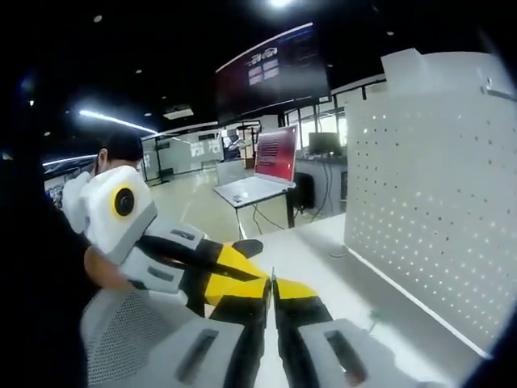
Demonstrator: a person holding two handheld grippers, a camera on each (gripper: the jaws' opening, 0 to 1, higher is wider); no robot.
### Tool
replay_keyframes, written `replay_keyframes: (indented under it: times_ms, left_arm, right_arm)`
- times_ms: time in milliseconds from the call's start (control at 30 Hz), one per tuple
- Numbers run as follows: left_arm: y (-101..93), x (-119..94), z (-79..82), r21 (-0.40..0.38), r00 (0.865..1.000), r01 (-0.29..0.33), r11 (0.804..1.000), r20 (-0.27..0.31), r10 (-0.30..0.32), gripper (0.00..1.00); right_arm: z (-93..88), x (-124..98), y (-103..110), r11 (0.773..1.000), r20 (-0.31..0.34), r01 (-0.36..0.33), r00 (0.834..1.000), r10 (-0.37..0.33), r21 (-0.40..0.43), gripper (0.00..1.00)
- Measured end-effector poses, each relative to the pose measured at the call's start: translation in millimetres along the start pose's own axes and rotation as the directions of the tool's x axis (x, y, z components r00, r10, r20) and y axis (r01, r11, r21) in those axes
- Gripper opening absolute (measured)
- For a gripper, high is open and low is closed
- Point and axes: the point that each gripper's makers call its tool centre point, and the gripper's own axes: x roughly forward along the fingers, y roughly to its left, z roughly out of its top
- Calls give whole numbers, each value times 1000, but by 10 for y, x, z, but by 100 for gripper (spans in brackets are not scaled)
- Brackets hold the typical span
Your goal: Insert the hook assembly into the mounting plate slot until the hook locks in place.
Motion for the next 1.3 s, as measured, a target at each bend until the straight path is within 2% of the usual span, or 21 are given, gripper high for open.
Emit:
replay_keyframes:
  times_ms: [100,367,500,633,933,1300]
  left_arm:
    - [21,-7,5,-4,1000,-11,1000,1,11,3]
    - [70,-18,7,-38,1000,-28,999,8,28,3]
    - [62,-18,16,-57,1000,-23,998,13,23,3]
    - [29,-9,17,-51,1000,-10,999,13,11,3]
    - [28,-9,29,-58,1000,-5,998,21,7,3]
    - [65,-20,20,-77,1000,-21,997,21,22,3]
  right_arm:
    - [13,-8,-32,1000,6,19,1000,-19,-22,7]
    - [9,-40,-34,999,10,23,1000,-23,-26,8]
    - [-15,-27,13,999,2,10,1000,-10,-37,7]
    - [16,-34,11,998,16,15,1000,-14,-59,0]
    - [33,-48,11,998,18,14,1000,-13,-62,0]
    - [97,-165,-96,996,57,70,996,-67,-60,9]
